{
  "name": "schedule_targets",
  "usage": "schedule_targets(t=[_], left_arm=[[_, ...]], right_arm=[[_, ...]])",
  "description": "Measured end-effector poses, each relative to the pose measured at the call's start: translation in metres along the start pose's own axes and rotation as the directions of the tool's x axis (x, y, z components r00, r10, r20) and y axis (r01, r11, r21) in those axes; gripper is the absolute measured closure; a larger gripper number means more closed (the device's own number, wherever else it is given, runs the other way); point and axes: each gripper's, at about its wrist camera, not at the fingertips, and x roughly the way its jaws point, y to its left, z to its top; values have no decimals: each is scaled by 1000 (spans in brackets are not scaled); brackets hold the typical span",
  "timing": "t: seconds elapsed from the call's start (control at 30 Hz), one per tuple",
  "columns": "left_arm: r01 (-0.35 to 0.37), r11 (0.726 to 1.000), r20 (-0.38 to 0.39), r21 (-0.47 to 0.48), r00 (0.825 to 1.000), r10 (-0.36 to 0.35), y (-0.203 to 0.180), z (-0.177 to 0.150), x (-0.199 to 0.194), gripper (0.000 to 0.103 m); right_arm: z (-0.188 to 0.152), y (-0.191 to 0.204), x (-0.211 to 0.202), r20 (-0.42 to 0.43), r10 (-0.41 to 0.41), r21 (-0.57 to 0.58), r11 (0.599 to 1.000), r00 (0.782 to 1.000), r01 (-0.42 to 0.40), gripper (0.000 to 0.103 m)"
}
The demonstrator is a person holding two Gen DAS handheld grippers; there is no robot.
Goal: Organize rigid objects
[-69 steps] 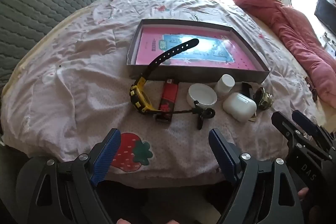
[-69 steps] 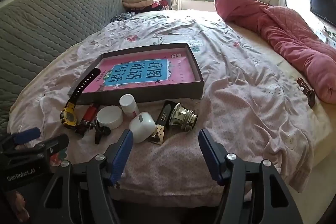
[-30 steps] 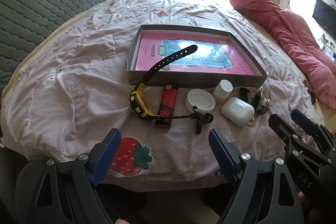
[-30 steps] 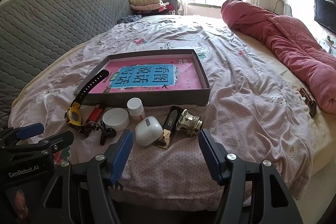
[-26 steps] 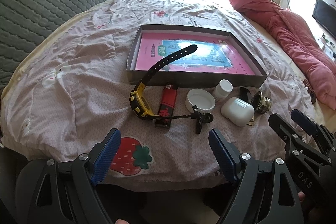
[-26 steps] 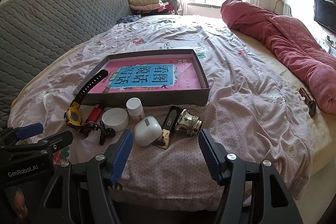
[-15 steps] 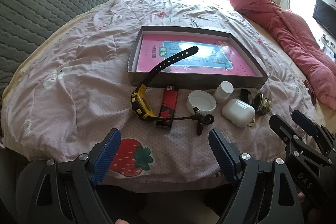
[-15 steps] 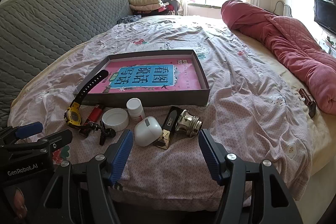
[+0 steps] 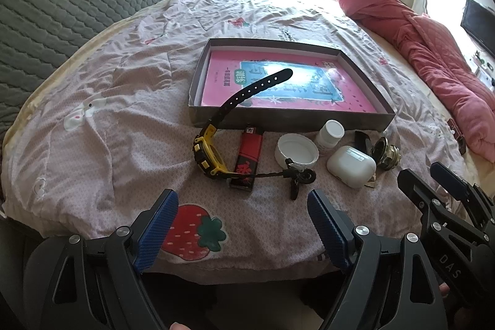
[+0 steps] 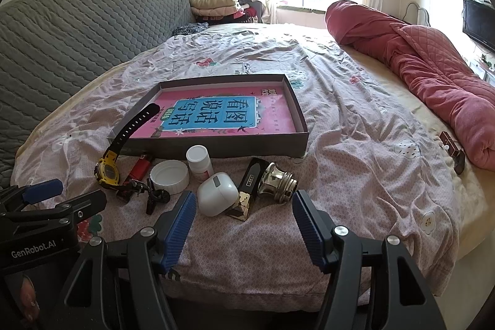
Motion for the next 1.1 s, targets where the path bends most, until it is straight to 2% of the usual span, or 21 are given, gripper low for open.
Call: schedule_targets(t=[0.37, 0.97, 1.1], left_arm=[[-6, 1000, -19, -12, 1000, 6, 6, -1, 8, 17], [-39, 994, -43, -103, 998, 35, 36, 8, 28, 17], [-27, 992, -54, -122, 998, 21, 40, 9, 33, 17]], right_arm=[[2, -7, 2, -2, -12, 23, 1000, 1000, 12, 39], [2, -18, 10, -18, -8, 68, 998, 1000, 9, 39], [2, -22, 12, -21, -5, 81, 997, 1000, 7, 39]])
